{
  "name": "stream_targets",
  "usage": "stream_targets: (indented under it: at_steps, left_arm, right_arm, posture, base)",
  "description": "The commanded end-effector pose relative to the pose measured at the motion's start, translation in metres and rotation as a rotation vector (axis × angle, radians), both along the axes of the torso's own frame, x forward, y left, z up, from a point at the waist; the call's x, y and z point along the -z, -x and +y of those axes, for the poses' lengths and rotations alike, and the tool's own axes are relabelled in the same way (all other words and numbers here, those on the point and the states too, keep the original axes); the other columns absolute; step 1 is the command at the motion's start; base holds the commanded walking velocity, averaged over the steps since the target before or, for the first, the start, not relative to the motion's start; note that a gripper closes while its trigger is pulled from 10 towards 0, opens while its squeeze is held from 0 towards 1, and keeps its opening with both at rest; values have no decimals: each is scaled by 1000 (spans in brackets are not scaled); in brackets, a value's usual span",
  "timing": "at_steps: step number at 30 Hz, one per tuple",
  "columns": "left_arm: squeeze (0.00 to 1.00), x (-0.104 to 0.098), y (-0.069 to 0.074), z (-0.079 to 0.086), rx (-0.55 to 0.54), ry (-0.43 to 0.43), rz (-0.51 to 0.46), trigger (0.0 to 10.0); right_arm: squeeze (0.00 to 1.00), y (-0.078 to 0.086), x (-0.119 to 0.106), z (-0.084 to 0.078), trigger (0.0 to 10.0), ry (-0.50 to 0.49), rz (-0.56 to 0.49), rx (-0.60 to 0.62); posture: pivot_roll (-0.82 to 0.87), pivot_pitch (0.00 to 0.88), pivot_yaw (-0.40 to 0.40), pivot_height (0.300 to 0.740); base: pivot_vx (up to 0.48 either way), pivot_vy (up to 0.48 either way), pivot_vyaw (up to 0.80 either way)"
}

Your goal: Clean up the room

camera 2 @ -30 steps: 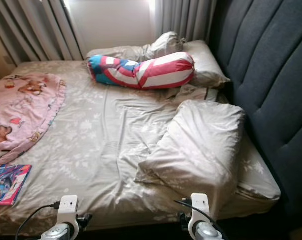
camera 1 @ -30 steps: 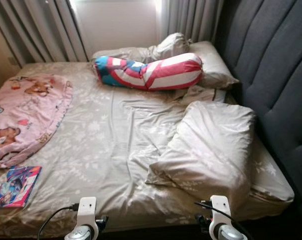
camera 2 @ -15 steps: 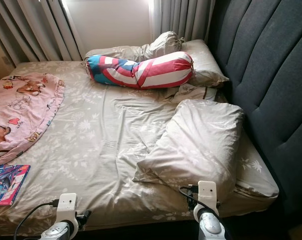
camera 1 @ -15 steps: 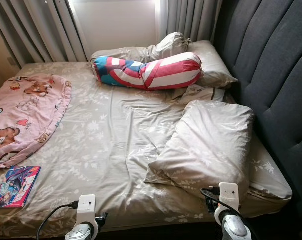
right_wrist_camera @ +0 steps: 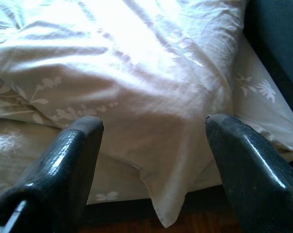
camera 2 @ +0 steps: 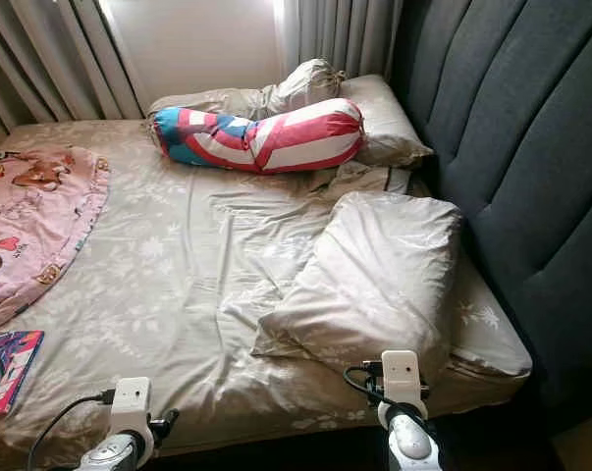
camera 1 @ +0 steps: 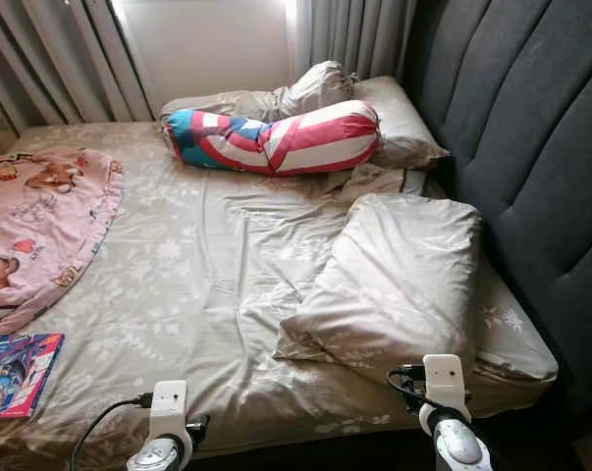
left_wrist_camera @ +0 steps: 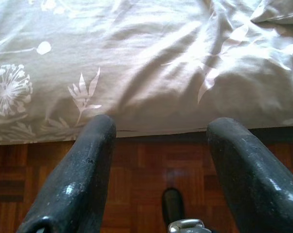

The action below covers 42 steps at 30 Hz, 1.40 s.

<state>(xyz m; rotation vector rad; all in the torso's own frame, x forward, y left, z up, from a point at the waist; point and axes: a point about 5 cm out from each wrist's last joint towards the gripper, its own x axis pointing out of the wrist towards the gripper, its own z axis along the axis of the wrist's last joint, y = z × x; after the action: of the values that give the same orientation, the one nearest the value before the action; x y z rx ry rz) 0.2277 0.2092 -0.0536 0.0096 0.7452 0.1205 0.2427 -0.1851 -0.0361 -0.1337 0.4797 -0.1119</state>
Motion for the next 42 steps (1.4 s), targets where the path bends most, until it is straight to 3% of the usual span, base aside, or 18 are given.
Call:
stream_targets:
  at_steps: [1, 15, 16, 17, 18, 22, 26, 30, 35, 36, 37, 38, 40, 42]
  left_arm:
    - [0, 1, 2, 2, -12, -8, 9, 10000]
    - [0, 1, 1, 3, -12, -9, 6, 10000]
    - [0, 1, 1, 3, -12, -10, 6, 10000]
    - [0, 0, 1, 3, -12, -10, 6, 10000]
    - [0, 0, 1, 3, -13, -11, 5, 10000]
    - [0, 0, 1, 3, -14, -11, 5, 10000]
    - [0, 0, 1, 3, -14, -11, 3, 10000]
    - [0, 0, 1, 3, -14, -10, 2, 10000]
    - [0, 0, 1, 3, -16, -11, 2, 10000]
    - [0, 0, 1, 3, -17, -11, 2, 10000]
    - [0, 0, 1, 3, -17, -11, 2, 10000]
    - [0, 0, 1, 3, -17, -11, 2, 10000]
    - [0, 0, 1, 3, -16, -10, 3, 10000]
    - [0, 0, 1, 3, -15, -10, 4, 10000]
  right_arm:
    - [0, 1, 0, 0, 10000, -3, -6, 18]
    - [0, 0, -6, 0, 10000, 27, -93, 42]
    - [0, -20, -35, -9, 10000, 54, -283, 32]
    - [0, -41, -84, -19, 10000, 115, -574, -1]
    - [0, -45, -101, -20, 10000, 154, -675, -21]
    - [0, -47, -133, -5, 10000, 192, -861, -125]
    - [0, -48, -143, 3, 10000, 174, -902, -159]
    - [0, -48, -141, 3, 10000, 172, -884, -142]
    - [0, -38, -120, -5, 10000, 150, -723, -122]
    - [0, -33, -102, -16, 10000, 160, -622, -84]
    - [0, -33, -102, -16, 10000, 160, -622, -84]
    - [0, -27, -83, -24, 10000, 160, -509, -69]
    - [0, -19, -67, -32, 10000, 182, -431, -61]
    - [0, -2, -35, -39, 10000, 203, -238, -84]
  posture:
    - [4, 0, 4, 740]
    - [5, 0, 6, 740]
    - [6, 0, 6, 740]
    - [7, 0, 6, 740]
    - [7, 0, 6, 740]
    - [6, 0, 6, 740]
    - [3, 0, 5, 740]
    - [6, 0, 4, 740]
    - [-3, 0, 3, 740]
    - [-2, 0, 3, 740]
    - [-2, 0, 3, 740]
    - [-3, 0, 4, 740]
    - [-3, 0, 4, 740]
    - [-1, 0, 8, 740]
  base:
    - [0, 0, 0]
    - [0, 0, 0]
    - [0, 0, 0]
    - [0, 0, 0]
    - [0, 0, 0]
    - [0, 0, 0]
    - [0, 0, 0]
    - [0, 0, 0]
    - [0, 0, 0]
    - [0, 0, 0]
    - [0, 0, 0]
    - [0, 0, 0]
    - [0, 0, 0]
    - [0, 0, 0]
